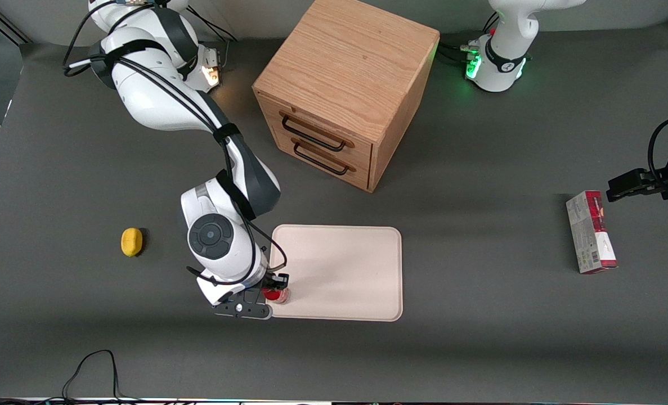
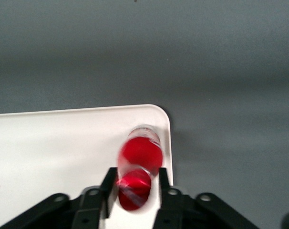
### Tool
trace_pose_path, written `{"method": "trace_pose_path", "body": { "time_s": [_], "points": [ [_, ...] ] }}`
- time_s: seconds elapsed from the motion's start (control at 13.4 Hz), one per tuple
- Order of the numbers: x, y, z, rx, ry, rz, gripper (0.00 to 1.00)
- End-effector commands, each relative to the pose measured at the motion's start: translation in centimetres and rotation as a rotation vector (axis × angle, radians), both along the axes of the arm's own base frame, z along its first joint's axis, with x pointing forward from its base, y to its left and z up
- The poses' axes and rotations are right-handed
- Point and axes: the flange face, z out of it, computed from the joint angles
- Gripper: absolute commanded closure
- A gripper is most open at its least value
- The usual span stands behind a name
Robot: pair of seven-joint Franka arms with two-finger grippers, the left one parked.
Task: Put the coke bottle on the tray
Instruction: 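Open the right gripper and raise it away from the tray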
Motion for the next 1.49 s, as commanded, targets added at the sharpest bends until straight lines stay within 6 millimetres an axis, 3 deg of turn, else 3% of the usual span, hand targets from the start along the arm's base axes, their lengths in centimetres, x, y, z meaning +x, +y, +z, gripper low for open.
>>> {"method": "trace_pose_path", "body": {
  "time_s": [0.0,0.22,0.37,0.82,1.12,1.26,1.41],
  "points": [
    [0.2,0.5,0.8,-0.016,-0.039,-0.018,0.0],
    [0.2,0.4,1.7,-0.017,-0.039,-0.018,0.0],
    [-0.6,-1.1,4.3,-0.034,0.006,-0.014,0.0],
    [-8.1,-12.2,13.1,-0.017,0.136,0.125,0.0],
    [-13.9,-17.1,16.3,-0.027,0.155,0.203,0.0],
    [-17.0,-20.5,17.7,-0.028,0.16,0.234,0.0],
    [-18.8,-23.6,19.4,0.045,0.147,0.234,0.0]
  ]
}}
